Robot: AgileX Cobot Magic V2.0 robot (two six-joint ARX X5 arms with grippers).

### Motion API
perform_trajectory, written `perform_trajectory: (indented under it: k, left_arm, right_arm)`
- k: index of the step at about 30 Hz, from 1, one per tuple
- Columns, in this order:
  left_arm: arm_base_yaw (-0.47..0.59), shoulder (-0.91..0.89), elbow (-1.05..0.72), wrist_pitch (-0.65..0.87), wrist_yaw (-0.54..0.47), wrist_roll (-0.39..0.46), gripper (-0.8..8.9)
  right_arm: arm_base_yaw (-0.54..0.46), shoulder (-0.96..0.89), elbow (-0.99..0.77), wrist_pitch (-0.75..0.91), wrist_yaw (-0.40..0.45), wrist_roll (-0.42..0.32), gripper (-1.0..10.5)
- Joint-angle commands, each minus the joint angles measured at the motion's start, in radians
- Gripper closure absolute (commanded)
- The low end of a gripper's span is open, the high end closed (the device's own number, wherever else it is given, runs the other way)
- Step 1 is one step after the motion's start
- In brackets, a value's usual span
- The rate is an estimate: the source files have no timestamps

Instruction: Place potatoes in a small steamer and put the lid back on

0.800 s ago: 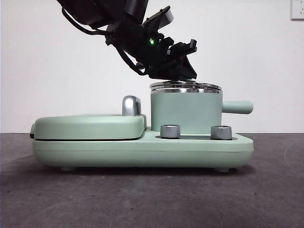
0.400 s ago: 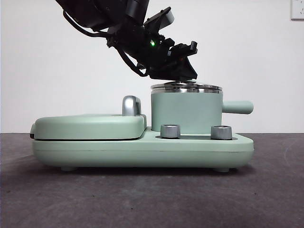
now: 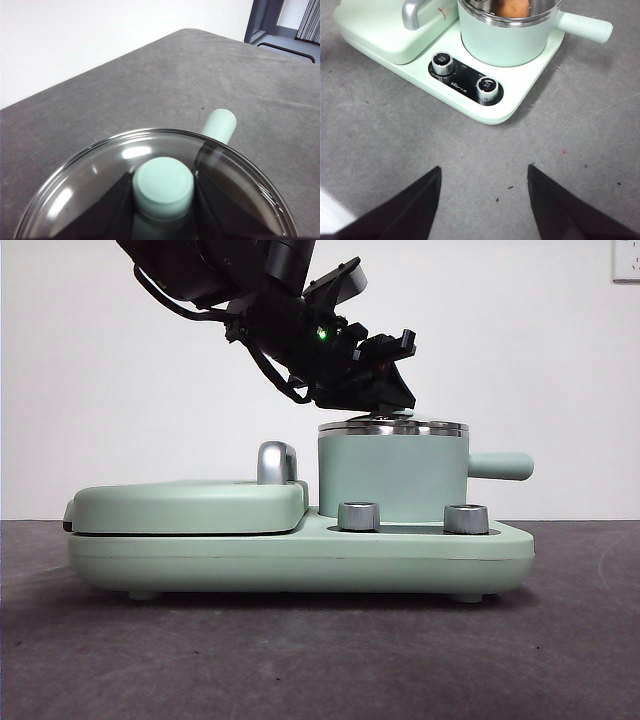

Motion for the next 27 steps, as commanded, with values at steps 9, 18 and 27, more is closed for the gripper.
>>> perform_trajectory:
  k: [9, 18, 27]
  left_arm:
    - [-0.003, 0.022, 0.025, 0.010, -0.002, -0.005, 4.85]
    - [-0.003, -0.048, 0.025, -0.061, -0.002, -0.141, 3.64]
    - [0.047, -0.365, 0.023, -0.458, 0.000, -0.042, 3.78]
  right_arm:
    - [0.006, 0.004, 0.005, 0.010, -0.003, 0.010, 6.8]
    - [0.006, 0.004, 0.005, 0.010, -0.003, 0.010, 6.8]
    - [0.006, 0.005, 0.005, 0.011, -0.003, 0.010, 6.8]
